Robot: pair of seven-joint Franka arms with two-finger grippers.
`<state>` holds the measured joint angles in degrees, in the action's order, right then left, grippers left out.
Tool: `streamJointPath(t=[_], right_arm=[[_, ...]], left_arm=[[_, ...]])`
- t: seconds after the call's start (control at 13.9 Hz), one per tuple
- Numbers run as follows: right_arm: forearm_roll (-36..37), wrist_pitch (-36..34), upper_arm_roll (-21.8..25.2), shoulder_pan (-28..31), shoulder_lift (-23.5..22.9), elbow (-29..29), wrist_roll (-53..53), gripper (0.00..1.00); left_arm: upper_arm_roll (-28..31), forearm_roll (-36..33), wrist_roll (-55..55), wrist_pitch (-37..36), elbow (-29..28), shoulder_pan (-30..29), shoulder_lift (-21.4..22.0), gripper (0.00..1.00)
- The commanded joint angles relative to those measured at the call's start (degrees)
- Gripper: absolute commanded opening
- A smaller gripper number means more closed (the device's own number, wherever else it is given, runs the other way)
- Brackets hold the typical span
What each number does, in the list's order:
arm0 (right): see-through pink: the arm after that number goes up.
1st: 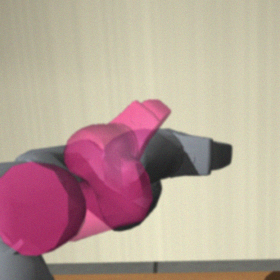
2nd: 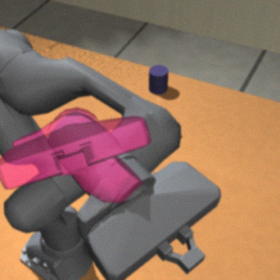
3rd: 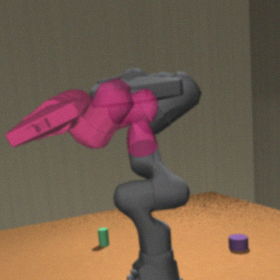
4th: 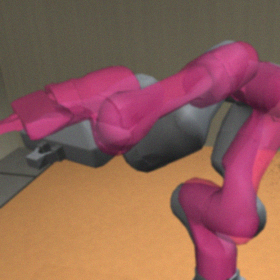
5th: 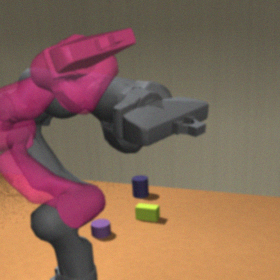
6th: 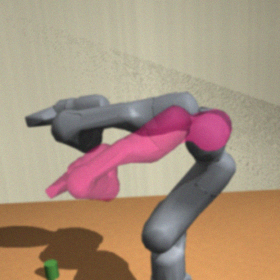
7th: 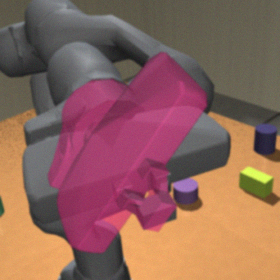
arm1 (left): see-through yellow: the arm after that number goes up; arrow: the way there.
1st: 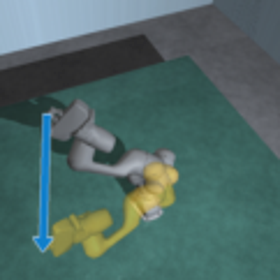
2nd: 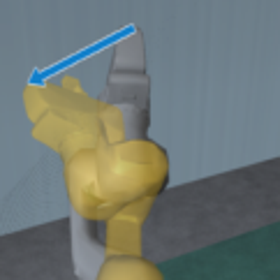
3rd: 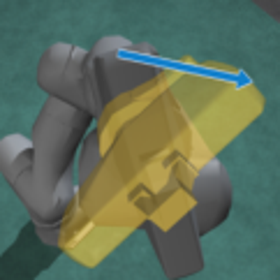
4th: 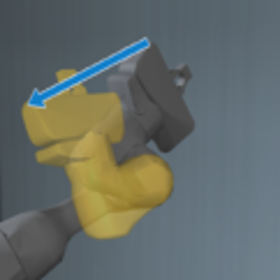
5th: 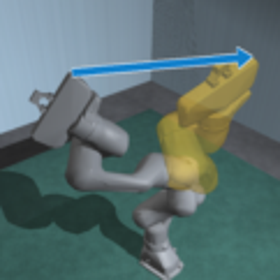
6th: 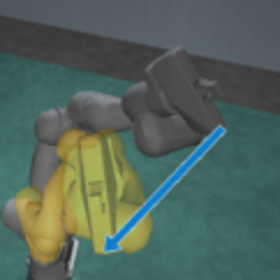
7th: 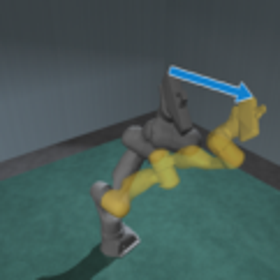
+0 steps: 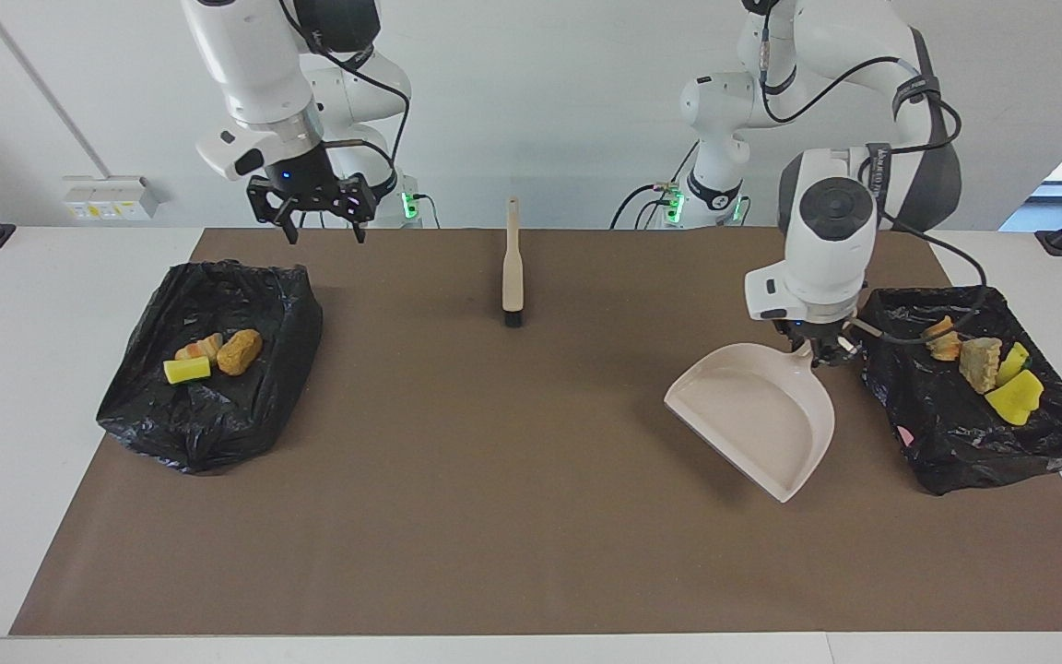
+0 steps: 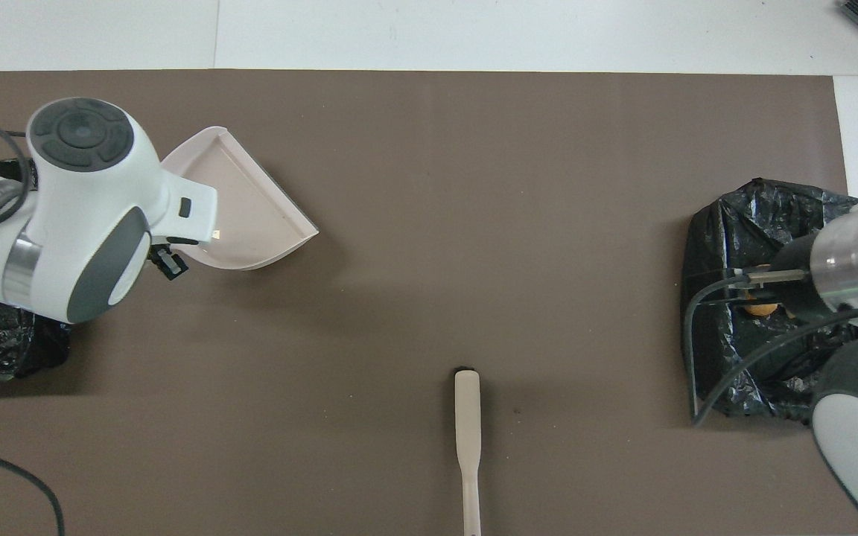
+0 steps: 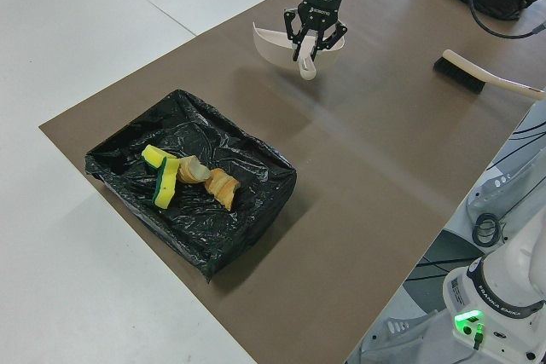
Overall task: Sweep and dump trash in bin
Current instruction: 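Bring the empty dustpan back toward the table center with the left gripper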
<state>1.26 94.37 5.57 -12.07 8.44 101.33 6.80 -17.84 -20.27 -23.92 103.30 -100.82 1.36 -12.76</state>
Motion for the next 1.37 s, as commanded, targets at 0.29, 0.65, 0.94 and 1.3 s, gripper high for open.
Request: streamJointPath(t=[0.29, 0.65, 0.94, 1.3], right_arm=[[0.5, -8.33, -0.22, 7.6, -0.26, -6.76, -6.98, 1.0], [0.5, -9.2, 0.31, 8.03, 0.18, -6.32, -8.81, 1.0], [1.37, -8.32, 0.14, 7.86, 0.61, -4.58, -9.79, 1.0], [1.64, -8.32, -0.48, 7.33, 1.5, -3.42, -10.23, 1.0]], left_arm=[[-8.78, 3.82, 29.95, 0.06, 7.28, 2.85, -8.75, 0.0], [-8.79, 7.52, 49.91, 1.47, 18.44, 9.34, -17.01, 0.0], [-7.91, 4.98, 60.2, 0.59, 31.88, 16.72, -28.0, 0.0], [-4.57, 4.27, 65.31, 1.29, 37.18, 22.62, -32.23, 0.0]])
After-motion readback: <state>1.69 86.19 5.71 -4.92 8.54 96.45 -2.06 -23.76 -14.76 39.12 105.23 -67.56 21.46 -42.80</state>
